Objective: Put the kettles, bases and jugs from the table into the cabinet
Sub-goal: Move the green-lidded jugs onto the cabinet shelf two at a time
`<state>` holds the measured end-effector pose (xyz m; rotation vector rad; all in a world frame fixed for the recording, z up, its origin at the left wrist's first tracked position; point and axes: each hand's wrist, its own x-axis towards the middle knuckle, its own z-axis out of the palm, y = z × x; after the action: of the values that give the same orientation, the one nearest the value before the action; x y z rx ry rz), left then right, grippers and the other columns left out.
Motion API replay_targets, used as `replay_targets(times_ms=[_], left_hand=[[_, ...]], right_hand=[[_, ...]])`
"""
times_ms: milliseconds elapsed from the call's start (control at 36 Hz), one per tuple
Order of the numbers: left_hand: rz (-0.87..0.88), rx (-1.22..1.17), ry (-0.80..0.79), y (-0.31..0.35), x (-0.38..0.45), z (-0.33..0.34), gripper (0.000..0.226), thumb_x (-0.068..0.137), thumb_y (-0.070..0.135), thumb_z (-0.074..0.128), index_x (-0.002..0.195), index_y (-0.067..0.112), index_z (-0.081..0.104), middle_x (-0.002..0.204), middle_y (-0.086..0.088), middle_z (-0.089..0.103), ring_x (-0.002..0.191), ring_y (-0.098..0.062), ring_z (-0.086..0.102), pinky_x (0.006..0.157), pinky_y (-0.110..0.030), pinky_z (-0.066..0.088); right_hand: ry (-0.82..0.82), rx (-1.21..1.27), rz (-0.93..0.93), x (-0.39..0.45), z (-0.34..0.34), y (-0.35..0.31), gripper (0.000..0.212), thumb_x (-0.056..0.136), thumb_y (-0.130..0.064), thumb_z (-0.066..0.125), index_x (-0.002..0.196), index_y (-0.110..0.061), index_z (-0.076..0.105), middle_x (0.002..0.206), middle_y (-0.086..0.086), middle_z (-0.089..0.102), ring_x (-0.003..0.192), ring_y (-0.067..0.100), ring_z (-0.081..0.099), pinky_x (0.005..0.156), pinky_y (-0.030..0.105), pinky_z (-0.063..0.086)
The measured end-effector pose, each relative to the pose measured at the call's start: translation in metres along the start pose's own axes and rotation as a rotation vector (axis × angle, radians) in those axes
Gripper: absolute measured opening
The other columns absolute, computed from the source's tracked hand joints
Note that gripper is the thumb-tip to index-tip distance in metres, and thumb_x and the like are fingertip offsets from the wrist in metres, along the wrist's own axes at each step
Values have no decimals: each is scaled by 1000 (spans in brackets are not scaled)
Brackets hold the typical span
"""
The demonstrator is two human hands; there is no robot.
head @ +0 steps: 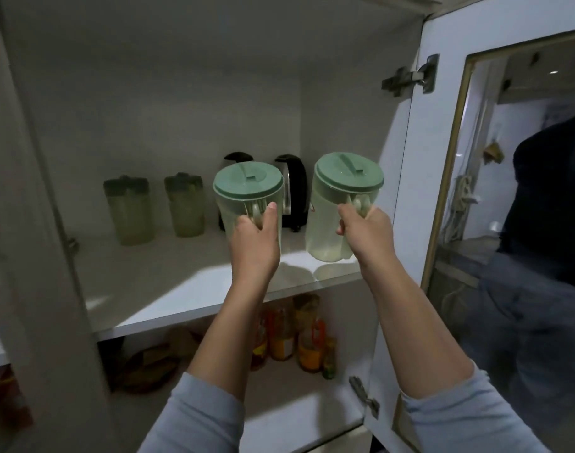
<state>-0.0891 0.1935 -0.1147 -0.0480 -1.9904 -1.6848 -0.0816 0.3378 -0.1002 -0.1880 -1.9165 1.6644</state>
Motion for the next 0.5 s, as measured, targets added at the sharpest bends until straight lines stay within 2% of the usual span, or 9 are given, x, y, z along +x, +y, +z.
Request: replay_targets(times_ms=[56, 167, 222, 361, 444, 500], left_hand=[[-12, 8, -4, -4, 11, 9, 50, 92, 51, 43, 105, 6, 58, 97, -6, 64, 88, -23, 59, 58, -27, 37], [-28, 32, -6, -15, 34, 28, 52, 91, 53, 43, 100, 4, 59, 92, -7, 63, 84, -25, 58, 68, -31, 39], [-34, 63, 1, -19, 42, 36, 54, 92, 53, 43, 98, 2, 59, 86, -6, 60, 79, -24, 55, 68, -30, 38], [-84, 120, 5, -33, 63, 60, 53, 93, 51, 42, 94, 1, 58, 79, -8, 59, 75, -23, 54, 60, -30, 36], [-111, 152, 2, -39, 76, 72, 66, 93, 53, 41, 109, -9, 59, 98, -20, 67, 76, -24, 55, 61, -31, 36], [-141, 154, 24, -41, 87, 84, 65, 93, 52, 42, 114, -7, 57, 107, -19, 65, 90, -30, 59, 69, -31, 39]], right_hand=[[-13, -1, 6, 14, 7, 6, 19, 83, -30, 55, 89, -12, 58, 83, 5, 59, 76, 22, 58, 68, 33, 48], [-36, -25, 4, 46, 18, 19, 19, 84, -31, 55, 88, -13, 57, 88, 5, 60, 79, 22, 60, 66, 32, 46], [-47, -47, 9, 61, 22, 26, 17, 86, -32, 54, 83, -15, 54, 88, 5, 59, 82, 23, 62, 60, 29, 43], [-95, -92, 26, 101, 33, 45, 22, 86, -32, 55, 88, -10, 57, 81, 5, 59, 90, 31, 66, 67, 33, 44], [-127, -117, 41, 121, 37, 54, 21, 87, -31, 53, 87, -11, 55, 77, 4, 57, 86, 29, 66, 57, 28, 40], [-144, -131, 64, 137, 39, 59, 22, 87, -32, 53, 87, -11, 55, 80, 6, 59, 85, 28, 65, 54, 26, 37]])
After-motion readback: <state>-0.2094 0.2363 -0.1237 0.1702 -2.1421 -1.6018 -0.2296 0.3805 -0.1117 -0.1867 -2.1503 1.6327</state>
